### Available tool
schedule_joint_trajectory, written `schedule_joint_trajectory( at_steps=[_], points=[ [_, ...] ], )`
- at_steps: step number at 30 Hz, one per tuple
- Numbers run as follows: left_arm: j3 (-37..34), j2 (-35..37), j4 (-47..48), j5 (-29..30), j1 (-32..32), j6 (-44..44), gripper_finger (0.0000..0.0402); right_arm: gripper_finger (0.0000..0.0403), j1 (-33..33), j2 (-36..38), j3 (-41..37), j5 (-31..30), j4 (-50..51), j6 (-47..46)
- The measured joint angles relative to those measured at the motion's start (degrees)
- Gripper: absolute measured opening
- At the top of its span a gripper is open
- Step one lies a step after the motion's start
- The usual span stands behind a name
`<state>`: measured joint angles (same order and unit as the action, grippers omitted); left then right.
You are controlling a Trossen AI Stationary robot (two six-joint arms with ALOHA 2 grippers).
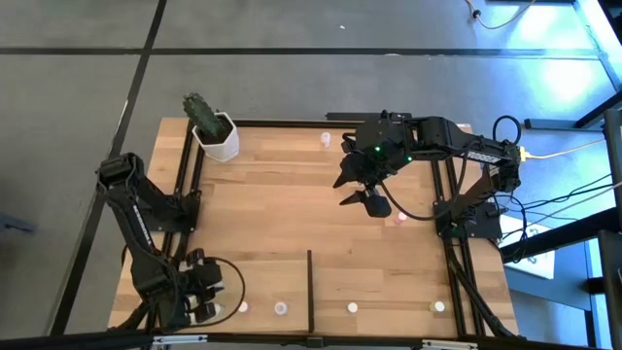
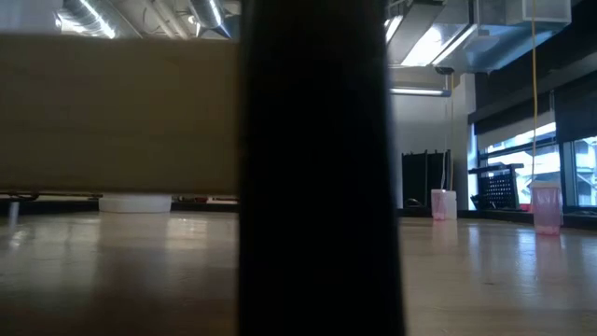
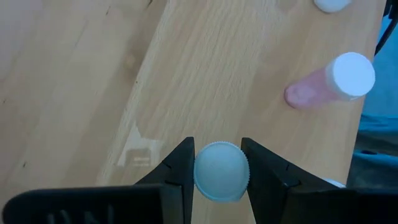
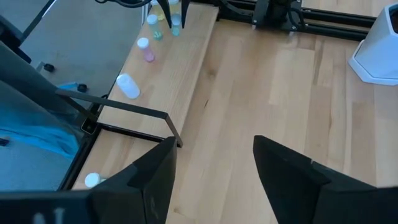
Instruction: Pick and place medicine bottles onto shelf by color
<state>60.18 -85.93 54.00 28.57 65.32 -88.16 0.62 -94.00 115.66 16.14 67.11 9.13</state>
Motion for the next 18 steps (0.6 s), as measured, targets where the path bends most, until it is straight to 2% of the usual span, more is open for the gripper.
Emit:
schedule_joint_trajectory(
  at_steps=[5, 10, 18],
  points=[
    [0.0, 0.0, -0.2, 1.4, 0.9, 1.3, 0.0097, 0.0216, 0.0, 0.0, 0.0, 0.0, 0.0, 0.0],
    [0.0, 0.0, -0.2, 4.4, 2.5, -1.7, 0.0097, 0.0216, 0.0, 0.0, 0.0, 0.0, 0.0, 0.0],
    [0.0, 0.0, 1.8, 7.3, 3.1, -1.6, 0.0097, 0.0216, 0.0, 0.0, 0.0, 0.0, 0.0, 0.0]
  ],
)
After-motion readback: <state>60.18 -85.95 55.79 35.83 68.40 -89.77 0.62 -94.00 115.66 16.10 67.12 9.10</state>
